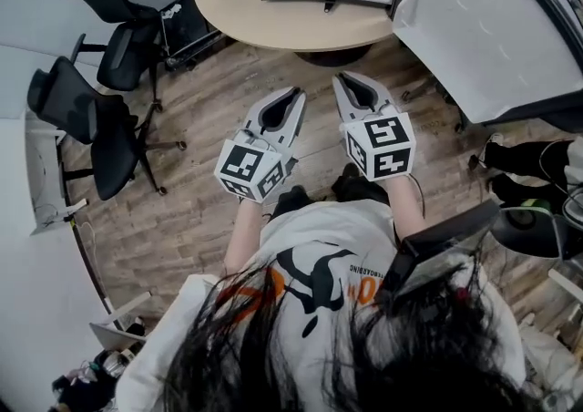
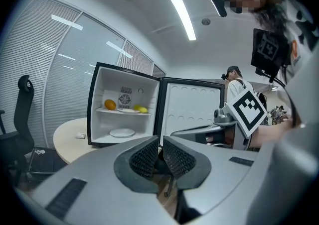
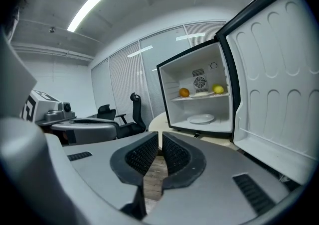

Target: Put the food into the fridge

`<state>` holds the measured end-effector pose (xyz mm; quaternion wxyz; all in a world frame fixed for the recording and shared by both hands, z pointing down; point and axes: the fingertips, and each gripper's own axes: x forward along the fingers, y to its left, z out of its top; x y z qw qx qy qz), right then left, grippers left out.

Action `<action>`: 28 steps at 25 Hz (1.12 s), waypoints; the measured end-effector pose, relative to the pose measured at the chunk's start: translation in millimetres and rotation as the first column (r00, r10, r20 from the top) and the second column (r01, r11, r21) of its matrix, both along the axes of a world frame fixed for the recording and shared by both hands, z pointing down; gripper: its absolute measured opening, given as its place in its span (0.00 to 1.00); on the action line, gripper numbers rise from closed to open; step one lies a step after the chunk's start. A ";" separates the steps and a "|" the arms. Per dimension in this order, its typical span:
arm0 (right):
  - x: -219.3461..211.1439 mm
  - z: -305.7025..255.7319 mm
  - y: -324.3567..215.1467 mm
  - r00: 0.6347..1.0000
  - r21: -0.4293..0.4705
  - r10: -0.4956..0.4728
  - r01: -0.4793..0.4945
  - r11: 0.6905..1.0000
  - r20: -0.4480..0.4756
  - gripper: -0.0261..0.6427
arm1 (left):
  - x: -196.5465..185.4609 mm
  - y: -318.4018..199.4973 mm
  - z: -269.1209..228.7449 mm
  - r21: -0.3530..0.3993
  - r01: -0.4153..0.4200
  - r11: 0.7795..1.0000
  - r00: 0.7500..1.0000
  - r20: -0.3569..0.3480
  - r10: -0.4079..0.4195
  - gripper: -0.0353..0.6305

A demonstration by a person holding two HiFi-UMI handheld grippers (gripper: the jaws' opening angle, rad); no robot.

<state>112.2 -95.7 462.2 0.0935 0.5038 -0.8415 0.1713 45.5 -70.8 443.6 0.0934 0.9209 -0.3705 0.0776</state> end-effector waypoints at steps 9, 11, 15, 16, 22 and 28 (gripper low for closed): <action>-67.1 6.7 35.5 0.999 -0.031 0.026 -0.025 0.999 0.035 0.09 | -69.3 34.2 1.3 0.002 -0.010 1.000 1.000 0.021 0.010 0.09; -86.2 7.6 47.0 0.999 -0.040 0.031 -0.030 0.999 0.042 0.09 | -92.5 42.7 -0.5 0.002 0.001 1.000 1.000 0.009 -0.001 0.09; -129.1 9.9 69.6 0.998 -0.056 0.035 -0.032 0.998 0.061 0.09 | -132.7 59.3 -0.1 -0.002 -0.001 1.000 1.000 -0.010 0.001 0.09; -139.4 10.4 75.3 0.998 -0.058 0.036 -0.032 0.998 0.060 0.09 | -140.9 63.8 -0.1 -0.001 -0.006 1.000 1.000 -0.013 0.006 0.09; -178.5 14.7 101.4 0.998 -0.062 0.051 -0.049 0.997 0.040 0.09 | -178.5 83.8 3.1 0.004 -0.030 1.000 0.999 -0.032 0.030 0.09; -191.0 16.6 112.5 0.996 -0.059 0.084 -0.082 0.995 0.020 0.08 | -194.2 91.6 4.0 0.011 -0.057 0.998 0.997 -0.058 0.057 0.09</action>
